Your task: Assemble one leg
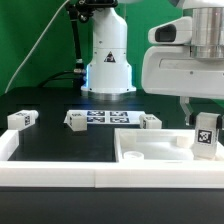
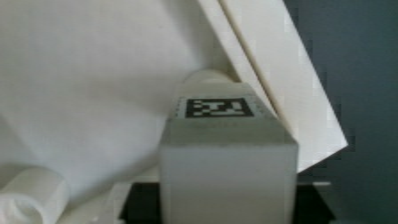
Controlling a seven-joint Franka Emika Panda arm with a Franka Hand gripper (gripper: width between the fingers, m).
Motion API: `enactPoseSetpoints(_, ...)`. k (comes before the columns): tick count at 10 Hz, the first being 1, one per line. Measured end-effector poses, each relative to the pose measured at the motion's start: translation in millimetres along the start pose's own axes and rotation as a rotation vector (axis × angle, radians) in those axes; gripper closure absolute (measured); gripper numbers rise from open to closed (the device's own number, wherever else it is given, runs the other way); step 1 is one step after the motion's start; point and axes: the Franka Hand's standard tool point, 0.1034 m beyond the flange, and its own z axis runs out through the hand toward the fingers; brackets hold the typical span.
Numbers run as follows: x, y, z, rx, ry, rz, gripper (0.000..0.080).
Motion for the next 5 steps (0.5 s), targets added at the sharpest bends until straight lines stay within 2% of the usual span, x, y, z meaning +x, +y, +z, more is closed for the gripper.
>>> enactPoseSetpoints(2, 0.4, 2.4, 0.7, -0.003, -0.007, 0.078, 0.0508)
enactPoseSetpoints(5, -1.4, 1.6, 1.4, 0.0, -0.012, 0.453, 0.0508)
